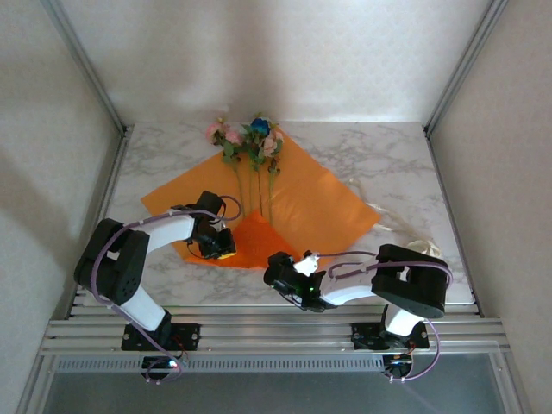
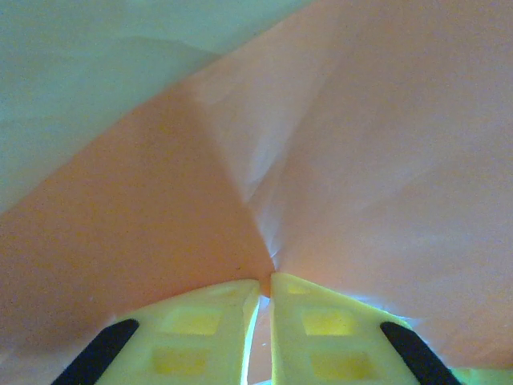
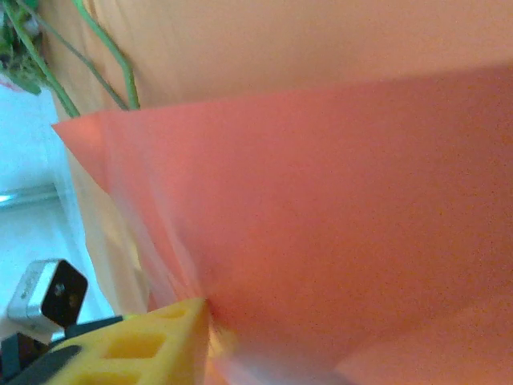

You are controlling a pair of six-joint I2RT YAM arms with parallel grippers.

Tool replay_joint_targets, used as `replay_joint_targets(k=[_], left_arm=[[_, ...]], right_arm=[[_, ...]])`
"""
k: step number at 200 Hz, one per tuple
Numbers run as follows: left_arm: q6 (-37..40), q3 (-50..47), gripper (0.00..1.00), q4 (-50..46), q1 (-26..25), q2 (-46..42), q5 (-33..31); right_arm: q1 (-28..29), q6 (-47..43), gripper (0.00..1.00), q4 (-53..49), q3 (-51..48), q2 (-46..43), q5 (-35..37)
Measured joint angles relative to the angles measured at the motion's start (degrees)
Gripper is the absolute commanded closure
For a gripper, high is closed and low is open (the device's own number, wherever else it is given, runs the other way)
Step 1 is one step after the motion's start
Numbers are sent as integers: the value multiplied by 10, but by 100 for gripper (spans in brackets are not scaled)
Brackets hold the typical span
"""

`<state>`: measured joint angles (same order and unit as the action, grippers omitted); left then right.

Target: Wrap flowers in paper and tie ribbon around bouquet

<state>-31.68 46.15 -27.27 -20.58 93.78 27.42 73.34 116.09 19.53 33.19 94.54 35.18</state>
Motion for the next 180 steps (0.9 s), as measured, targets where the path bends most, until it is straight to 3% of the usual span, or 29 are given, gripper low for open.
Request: replay_joint_targets(k=[11, 52, 63, 71, 89, 118, 136, 164, 180], left_arm=[[0, 0, 86, 0, 0, 0, 0], [0, 4, 87, 1, -2, 5, 7], [1, 4, 87, 2, -3, 6, 10], [1, 4, 87, 3, -3, 6, 12], [2, 5, 87, 2, -3, 8, 13], [2, 6, 87, 2, -3, 8, 13], [2, 7, 87, 2, -3, 8, 13], [2, 8, 87, 2, -3, 8, 13], [2, 10, 87, 1, -3, 10, 14]], right_arm=[[-1, -1, 100, -1, 0, 1, 7], [-1, 11, 100, -68, 15, -13, 10], [-1, 14, 78, -92, 23, -25, 10], [-1, 17, 67, -103, 26, -32, 9], [-1, 25, 64, -150, 28, -47, 13], [-5, 30, 70, -173, 11, -49, 16], [-11, 30, 100, -183, 3, -49, 24], [-15, 30, 100, -183, -3, -58, 30], [-16, 30, 71, -187, -5, -74, 33]])
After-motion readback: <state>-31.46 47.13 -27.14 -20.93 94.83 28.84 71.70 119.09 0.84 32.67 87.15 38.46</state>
